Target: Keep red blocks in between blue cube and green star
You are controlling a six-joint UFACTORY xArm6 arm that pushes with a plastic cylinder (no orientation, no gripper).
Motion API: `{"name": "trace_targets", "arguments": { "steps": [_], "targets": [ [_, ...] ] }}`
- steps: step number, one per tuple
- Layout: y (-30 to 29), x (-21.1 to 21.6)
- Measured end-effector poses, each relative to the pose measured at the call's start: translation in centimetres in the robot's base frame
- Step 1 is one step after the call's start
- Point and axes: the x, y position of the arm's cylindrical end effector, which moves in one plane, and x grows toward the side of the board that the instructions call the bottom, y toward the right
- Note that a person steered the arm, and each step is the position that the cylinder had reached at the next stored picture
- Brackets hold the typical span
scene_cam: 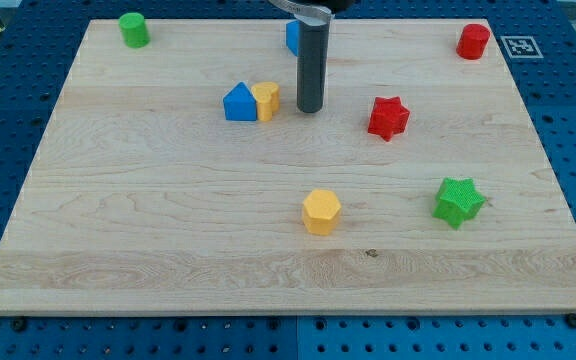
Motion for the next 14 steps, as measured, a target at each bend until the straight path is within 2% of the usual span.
{"name": "trace_targets", "arguments": {
  "steps": [2, 3, 5, 6, 8, 9, 10, 11, 12, 13, 14],
  "targets": [
    [0.0, 0.0],
    [5.3, 0.0],
    [9.4, -0.9],
    [12.2, -4.5],
    [20.7, -6.1],
    [24.4, -9.2],
    [27.8, -10.1],
    [28.1, -9.1],
    [28.2, -15.0],
    [27.3, -17.6],
    [23.5, -14.8]
  ]
}}
